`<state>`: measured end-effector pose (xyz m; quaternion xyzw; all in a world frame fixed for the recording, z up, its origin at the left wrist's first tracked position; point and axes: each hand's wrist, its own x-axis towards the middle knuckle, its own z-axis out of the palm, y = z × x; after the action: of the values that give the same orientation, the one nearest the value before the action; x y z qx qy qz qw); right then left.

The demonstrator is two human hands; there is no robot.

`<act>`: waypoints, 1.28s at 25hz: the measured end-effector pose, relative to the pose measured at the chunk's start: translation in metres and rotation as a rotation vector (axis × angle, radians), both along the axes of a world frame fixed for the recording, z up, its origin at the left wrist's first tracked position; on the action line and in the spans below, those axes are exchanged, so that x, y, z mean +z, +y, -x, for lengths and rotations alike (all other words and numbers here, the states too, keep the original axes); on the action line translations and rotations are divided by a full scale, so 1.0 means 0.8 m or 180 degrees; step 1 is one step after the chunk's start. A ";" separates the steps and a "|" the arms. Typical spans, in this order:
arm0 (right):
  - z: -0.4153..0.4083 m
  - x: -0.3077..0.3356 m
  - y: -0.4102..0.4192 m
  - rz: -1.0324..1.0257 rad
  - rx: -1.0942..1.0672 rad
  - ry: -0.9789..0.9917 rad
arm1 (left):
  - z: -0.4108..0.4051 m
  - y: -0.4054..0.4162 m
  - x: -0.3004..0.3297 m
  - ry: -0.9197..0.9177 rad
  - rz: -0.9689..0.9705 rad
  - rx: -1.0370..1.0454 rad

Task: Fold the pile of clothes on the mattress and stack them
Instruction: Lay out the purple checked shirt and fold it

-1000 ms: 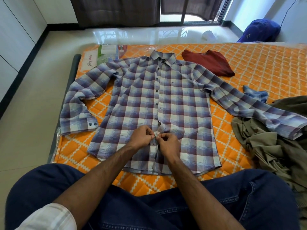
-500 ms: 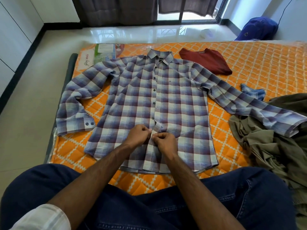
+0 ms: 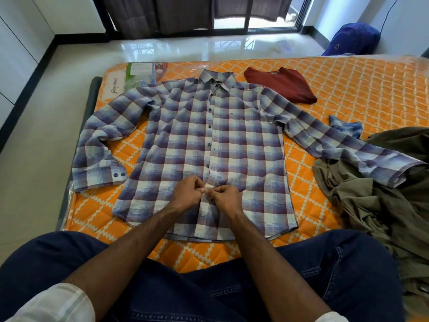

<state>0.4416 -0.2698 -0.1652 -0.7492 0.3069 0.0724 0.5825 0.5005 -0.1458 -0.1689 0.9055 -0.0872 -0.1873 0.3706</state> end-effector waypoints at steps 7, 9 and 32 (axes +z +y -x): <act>0.002 -0.003 0.011 0.0529 0.0084 -0.0054 | 0.008 0.001 0.012 -0.0486 0.0054 -0.0127; 0.003 -0.001 0.011 0.0633 0.0165 -0.0065 | 0.009 0.001 0.013 -0.0567 -0.0028 -0.0128; -0.104 0.021 -0.035 0.1827 0.1175 0.0196 | -0.088 -0.021 -0.004 -0.0714 -0.0285 -0.0520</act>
<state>0.5250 -0.2975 -0.1487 -0.9229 0.1914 0.1099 0.3155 0.5711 -0.1625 -0.1722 0.9263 -0.1931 -0.1182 0.3013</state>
